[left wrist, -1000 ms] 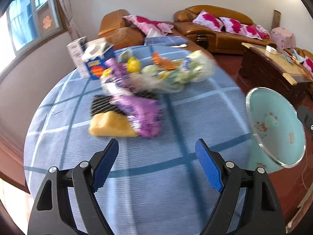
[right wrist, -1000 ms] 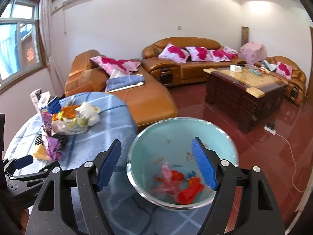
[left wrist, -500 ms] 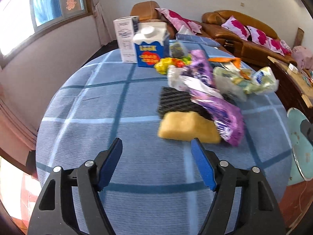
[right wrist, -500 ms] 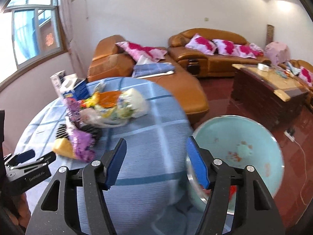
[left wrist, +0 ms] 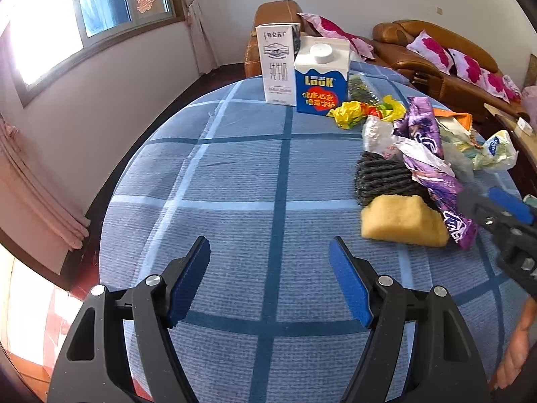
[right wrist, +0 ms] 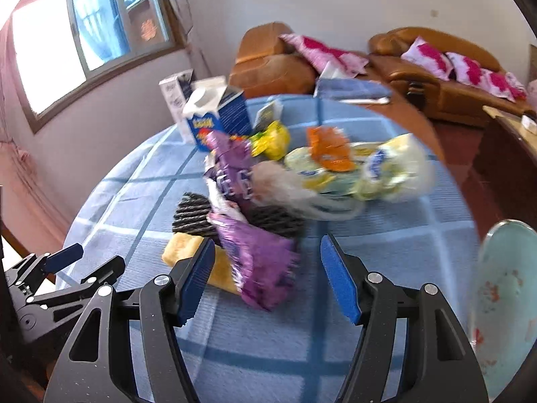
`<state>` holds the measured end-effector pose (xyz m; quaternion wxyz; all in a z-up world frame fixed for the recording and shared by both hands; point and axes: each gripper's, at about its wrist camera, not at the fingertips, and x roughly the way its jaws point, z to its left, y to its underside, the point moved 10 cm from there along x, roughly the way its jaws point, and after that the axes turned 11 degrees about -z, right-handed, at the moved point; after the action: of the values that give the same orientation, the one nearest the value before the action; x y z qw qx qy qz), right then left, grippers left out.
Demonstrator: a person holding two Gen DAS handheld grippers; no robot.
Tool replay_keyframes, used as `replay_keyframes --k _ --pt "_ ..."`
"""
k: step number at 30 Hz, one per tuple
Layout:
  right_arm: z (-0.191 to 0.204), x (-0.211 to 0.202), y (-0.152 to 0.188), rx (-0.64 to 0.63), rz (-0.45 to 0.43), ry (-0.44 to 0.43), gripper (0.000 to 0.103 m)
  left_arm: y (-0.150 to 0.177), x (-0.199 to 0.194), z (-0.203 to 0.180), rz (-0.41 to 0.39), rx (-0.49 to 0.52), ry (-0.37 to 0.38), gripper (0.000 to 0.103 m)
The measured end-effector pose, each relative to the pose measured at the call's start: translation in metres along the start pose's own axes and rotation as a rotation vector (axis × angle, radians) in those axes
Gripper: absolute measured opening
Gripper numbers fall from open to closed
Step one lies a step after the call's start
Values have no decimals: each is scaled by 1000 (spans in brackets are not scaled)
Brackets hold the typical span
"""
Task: Collect trash
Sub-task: 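Grasp the purple snack bag with the right tool while the left tool grasps the yellow sponge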
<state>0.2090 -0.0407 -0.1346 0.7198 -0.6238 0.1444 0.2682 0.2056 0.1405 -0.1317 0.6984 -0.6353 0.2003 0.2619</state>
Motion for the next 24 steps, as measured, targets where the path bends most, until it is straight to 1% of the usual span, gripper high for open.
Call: replay_keyframes --k 2,4,5,6,7,9,11,14,17,18,20,23,24 --pt "5 11 5 -12 36 -18 64 0 0 1 3 -4 -2 72" --pt "6 17 10 -25 62 -21 52 -1 0 1 2 -4 0 72" --pt "6 19 13 -21 73 -31 40 -1 0 1 0 -4 1 72" --pt "6 19 15 -13 82 -43 31 -1 1 1 -1 -4 2 72" --pt "6 19 17 2 88 -60 26 -1 1 1 -1 -5 3 72" --pt "4 14 17 12 81 -74 22 -1 1 0 -1 -6 4 72" --pt "5 2 14 9 50 -88 21 -1 0 -2 -1 -6 7 72" --pt "1 -20 2 22 -13 -100 21 -3 -2 -9 -7 -6 20 72" --pt "-6 -41 -10 23 -76 -94 21 -6 -4 -18 -13 1 31 73" --pt "-9 -48 -12 16 -98 -82 21 -7 -5 -22 -13 0 39 74" --pt "-19 -60 -16 -5 -139 -31 21 -10 -4 -30 -13 -2 51 75" --pt "-40 -70 -13 -10 -165 49 21 -15 -2 -52 -13 12 86 76" --pt "-45 -70 -12 -4 -165 61 21 -17 0 -60 -15 17 98 76"
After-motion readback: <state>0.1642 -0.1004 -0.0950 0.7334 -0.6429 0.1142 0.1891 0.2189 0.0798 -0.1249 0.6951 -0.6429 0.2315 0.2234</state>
